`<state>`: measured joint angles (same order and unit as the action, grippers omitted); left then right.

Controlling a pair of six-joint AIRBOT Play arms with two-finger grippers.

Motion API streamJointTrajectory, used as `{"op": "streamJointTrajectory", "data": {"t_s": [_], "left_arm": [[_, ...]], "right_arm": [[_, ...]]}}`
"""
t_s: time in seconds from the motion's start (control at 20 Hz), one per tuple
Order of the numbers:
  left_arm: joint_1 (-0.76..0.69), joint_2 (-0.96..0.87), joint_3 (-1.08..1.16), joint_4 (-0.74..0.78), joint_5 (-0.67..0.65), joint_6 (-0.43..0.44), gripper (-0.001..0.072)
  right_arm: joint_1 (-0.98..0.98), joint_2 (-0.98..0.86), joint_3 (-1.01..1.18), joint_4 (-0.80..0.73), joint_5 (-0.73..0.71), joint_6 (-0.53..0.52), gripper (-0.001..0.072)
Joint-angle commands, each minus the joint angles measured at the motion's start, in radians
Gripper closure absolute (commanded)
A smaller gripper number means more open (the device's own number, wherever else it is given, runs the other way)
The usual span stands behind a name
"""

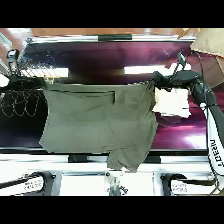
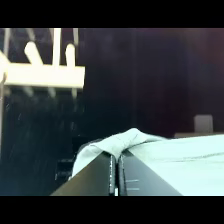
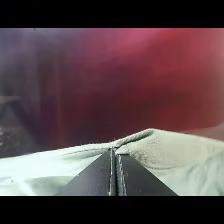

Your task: Fold the shirts.

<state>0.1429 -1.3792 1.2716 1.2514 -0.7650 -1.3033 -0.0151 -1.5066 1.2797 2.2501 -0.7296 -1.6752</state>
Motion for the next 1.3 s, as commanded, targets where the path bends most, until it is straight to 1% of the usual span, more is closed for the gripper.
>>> {"op": "streamJointTrajectory", "data": {"t_s": [0.0, 0.15, 0.25, 0.35, 0.4, 0.5, 0.55, 0.65, 0.7, 0.8, 0.95, 1.1, 1.25], "left_arm": [[-0.017, -0.126, 0.043, -0.003, 0.118, -0.029, 0.0673], [-0.017, -0.169, 0.043, -0.003, 0.113, -0.029, 0.0673], [-0.016, -0.182, 0.043, -0.002, 0.069, -0.025, 0.0673], [-0.011, -0.172, 0.043, 0.015, 0.005, 0.010, 0.0672], [-0.004, -0.160, 0.044, 0.037, -0.026, 0.014, 0.0673], [0.013, -0.127, 0.044, 0.063, -0.105, 0.044, 0.0673], [0.021, -0.113, 0.044, 0.063, -0.158, 0.070, 0.0673], [0.034, -0.106, 0.043, 0.063, -0.289, 0.079, 0.0673], [0.037, -0.110, 0.040, 0.069, -0.341, 0.080, 0.0672], [0.040, -0.120, 0.026, 0.078, -0.401, 0.080, 0.0673], [0.040, -0.135, 0.012, 0.077, -0.414, 0.078, 0.0672], [0.040, -0.150, 0.011, 0.077, -0.418, 0.077, 0.0672], [0.040, -0.164, 0.011, 0.097, -0.454, 0.077, 0.0672]], "right_arm": [[0.000, -0.038, -0.001, 0.022, 0.051, -0.124, 0.0652], [0.000, -0.037, -0.001, 0.018, -0.029, -0.156, 0.0652], [0.000, -0.037, -0.001, 0.016, -0.107, -0.166, 0.0652], [0.000, -0.021, -0.001, -0.027, -0.188, -0.166, 0.0653], [0.000, -0.003, -0.001, -0.055, -0.226, -0.161, 0.0653], [0.000, 0.051, -0.001, -0.089, -0.304, -0.121, 0.0652], [0.000, 0.072, -0.001, -0.095, -0.338, -0.095, 0.0653], [0.001, 0.080, -0.007, -0.139, -0.415, -0.035, 0.0653], [0.000, 0.080, -0.030, -0.163, -0.426, 0.003, 0.0653], [0.005, 0.080, -0.092, -0.148, -0.443, 0.037, 0.0653], [0.064, 0.080, -0.155, -0.165, -0.486, 0.042, 0.0653], [0.141, 0.080, -0.166, -0.308, -0.484, 0.090, 0.0653], [0.155, 0.080, -0.166, -0.387, -0.498, 0.133, 0.0652]]}}
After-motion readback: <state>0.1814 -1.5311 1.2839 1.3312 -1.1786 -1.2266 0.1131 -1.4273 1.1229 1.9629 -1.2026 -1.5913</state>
